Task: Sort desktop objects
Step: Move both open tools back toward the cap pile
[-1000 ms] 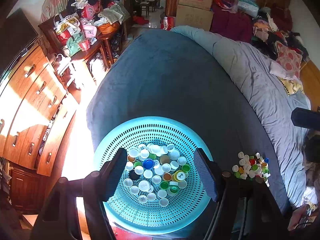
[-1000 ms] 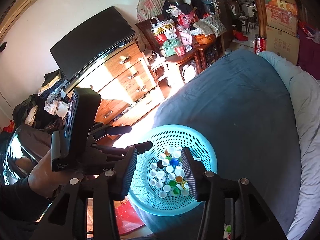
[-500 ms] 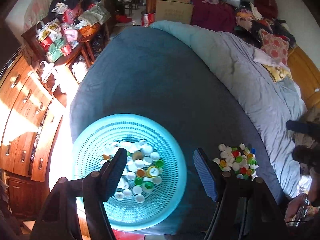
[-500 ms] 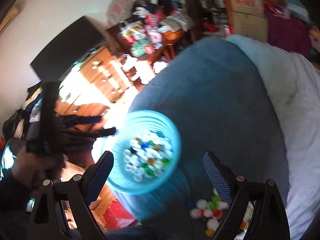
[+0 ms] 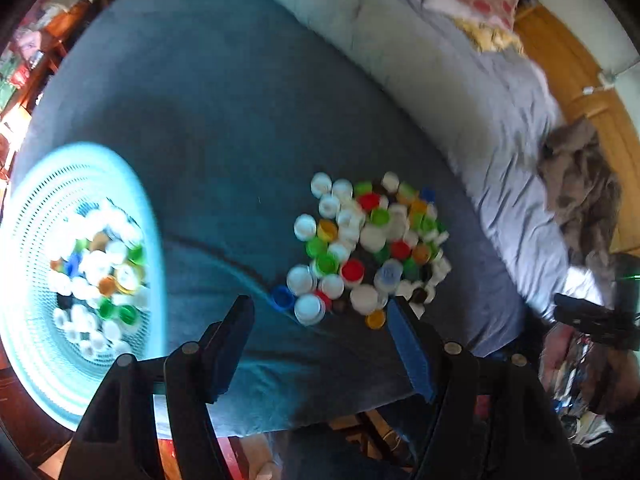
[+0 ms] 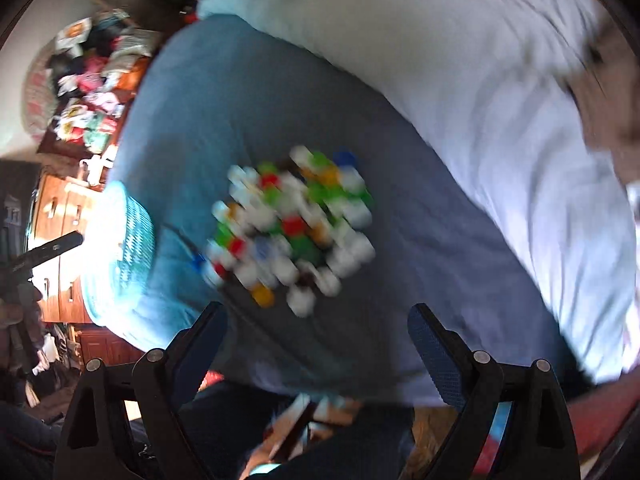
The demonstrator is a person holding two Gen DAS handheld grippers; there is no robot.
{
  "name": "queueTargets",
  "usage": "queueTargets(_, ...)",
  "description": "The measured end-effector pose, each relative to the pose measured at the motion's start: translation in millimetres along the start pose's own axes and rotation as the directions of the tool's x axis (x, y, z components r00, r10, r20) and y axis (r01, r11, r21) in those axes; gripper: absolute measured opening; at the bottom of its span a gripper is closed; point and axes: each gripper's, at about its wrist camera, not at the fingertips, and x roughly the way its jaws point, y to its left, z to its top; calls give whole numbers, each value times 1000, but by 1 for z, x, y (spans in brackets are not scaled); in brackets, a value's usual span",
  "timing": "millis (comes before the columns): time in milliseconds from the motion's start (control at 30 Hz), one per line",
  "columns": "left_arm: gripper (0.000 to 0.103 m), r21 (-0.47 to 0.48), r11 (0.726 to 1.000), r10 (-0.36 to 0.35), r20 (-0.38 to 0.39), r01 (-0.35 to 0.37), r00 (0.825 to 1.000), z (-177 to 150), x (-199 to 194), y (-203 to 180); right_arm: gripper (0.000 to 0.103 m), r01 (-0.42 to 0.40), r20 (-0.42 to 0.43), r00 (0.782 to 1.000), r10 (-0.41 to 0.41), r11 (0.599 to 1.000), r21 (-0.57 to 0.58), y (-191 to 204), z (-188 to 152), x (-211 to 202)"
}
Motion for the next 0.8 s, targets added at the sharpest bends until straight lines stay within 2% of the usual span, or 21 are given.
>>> queueTargets(100, 71, 16, 999, 40, -48, -39, 998, -22, 60, -6, 94, -3, -61, 998, 4, 1000, 6, -15, -25, 8)
queueTargets(200, 71, -14, 997, 71, -87, -73, 994, -46, 107, 4, 94, -7, -128, 992, 6, 1000, -7, -25, -47, 23)
queueTargets(367, 71, -57, 994, 86, -84, -91, 993, -58, 148, 11, 94, -21, -226, 974, 13, 999, -33, -43, -76, 52)
queueTargets(433, 71, -75, 989, 122, -95, -129, 988, -57, 159, 15, 94, -27, -244, 969, 19, 999, -30, -47, -81, 62)
queueTargets(500, 71, -126, 984, 115, -100, -127, 988, -55, 169, 23, 94, -35, -256, 966, 27, 999, -26, -49, -81, 71)
queueTargets(567, 71, -142, 979, 127, -126, -145, 984, -52, 180, 29, 94, -42, -254, 967, 34, 999, -24, -48, -77, 74)
queueTargets(633, 71, -132, 977, 140, -185, -166, 973, -50, 195, 34, 94, -49, -250, 967, 41, 999, -24, -46, -71, 78)
queueTargets(667, 71, -138, 979, 125, -176, -150, 976, -47, 195, 34, 94, -53, -244, 969, 46, 998, -24, -45, -67, 80)
queueTargets(733, 71, -205, 979, -11, -74, -5, 997, -37, 176, 37, 94, -59, -247, 968, 51, 998, -26, -44, -61, 82)
queueTargets(767, 71, -216, 976, -16, -29, 10, 999, -34, 166, 38, 94, -60, -242, 969, 52, 998, -25, -43, -58, 83)
queueTargets(800, 71, -201, 979, 39, -20, -42, 999, -32, 159, 38, 94, -63, -240, 969, 55, 998, -25, -43, -56, 85)
